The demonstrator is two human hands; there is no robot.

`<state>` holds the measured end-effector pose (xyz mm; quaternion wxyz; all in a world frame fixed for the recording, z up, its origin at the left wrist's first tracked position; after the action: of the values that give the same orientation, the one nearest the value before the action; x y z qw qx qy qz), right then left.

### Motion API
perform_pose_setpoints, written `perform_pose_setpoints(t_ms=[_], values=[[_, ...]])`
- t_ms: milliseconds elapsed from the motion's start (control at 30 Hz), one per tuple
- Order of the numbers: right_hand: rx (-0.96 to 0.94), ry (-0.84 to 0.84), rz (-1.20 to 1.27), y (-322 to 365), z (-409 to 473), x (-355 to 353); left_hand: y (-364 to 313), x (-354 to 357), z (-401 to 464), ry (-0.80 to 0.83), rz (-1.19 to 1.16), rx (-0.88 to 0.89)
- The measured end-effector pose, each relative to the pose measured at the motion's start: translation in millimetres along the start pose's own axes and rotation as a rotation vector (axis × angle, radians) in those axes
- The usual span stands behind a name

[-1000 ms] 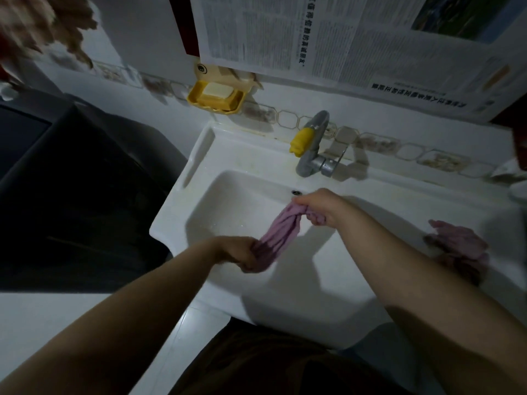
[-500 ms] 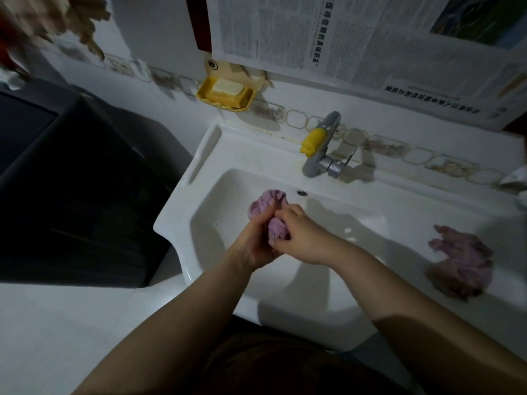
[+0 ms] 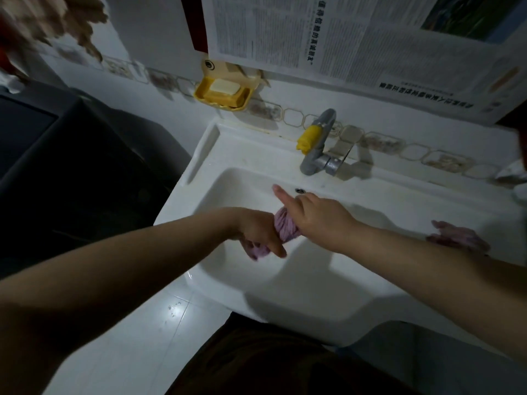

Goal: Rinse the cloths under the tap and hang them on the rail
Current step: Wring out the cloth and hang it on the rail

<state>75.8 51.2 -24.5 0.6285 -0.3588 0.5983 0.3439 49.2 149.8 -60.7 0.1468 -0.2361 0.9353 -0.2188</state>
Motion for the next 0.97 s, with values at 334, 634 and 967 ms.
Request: perform_pose_setpoints(t_ms=[334, 634, 967], values=[[0.983, 0.397, 1.680, 17, -14, 29, -41, -47, -26, -1.019, 1.041, 0.879], [0.895, 0.454, 2.545, 37, -23, 13, -55, -42, -34, -1.088, 1.276, 1.213], [0.532, -0.241, 0.720, -20, -59, 14, -19, -21, 2, -0.073, -0.619, 0.012]])
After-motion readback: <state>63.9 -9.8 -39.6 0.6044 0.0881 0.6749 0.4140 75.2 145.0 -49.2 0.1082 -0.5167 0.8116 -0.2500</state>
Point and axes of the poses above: each hand's wrist, its own z-axis towards the middle knuckle, its own x-axis out of the palm, y = z × x, the point moved 6 cm from there along z, towards the middle knuckle, and after that the axes turned 7 degrees about -x, right-handed, at the moved point
